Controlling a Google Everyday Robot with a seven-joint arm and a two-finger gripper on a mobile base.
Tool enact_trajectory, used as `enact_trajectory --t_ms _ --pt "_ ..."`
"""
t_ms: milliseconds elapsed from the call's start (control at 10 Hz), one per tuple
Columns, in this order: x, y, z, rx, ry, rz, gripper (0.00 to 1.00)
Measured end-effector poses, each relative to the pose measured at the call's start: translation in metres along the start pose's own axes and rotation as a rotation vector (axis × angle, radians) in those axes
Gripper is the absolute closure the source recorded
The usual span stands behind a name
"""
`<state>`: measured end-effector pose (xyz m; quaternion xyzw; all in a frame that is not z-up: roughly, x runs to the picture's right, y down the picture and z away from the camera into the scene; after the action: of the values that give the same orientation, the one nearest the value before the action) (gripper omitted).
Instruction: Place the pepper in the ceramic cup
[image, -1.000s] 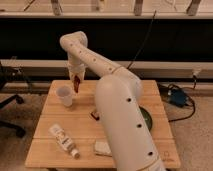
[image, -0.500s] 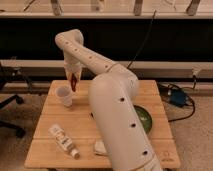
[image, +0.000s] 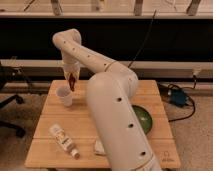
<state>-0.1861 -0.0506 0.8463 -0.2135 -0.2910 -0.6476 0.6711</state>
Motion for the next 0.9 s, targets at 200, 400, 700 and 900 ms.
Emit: enact_trajectory --t_ms 200,400,700,900 --pt "-0.001 -0.018 -0.003 0.061 0.044 -0.052 1.00" --pt "-0.003 -0.042 -0.003 0.129 0.084 -0.111 1.00" --pt "-0.004 -0.056 -0.003 0.217 0.143 -0.177 1.00" --pt "-0.003 -0.063 0.000 0.245 0.177 -0.201 1.00"
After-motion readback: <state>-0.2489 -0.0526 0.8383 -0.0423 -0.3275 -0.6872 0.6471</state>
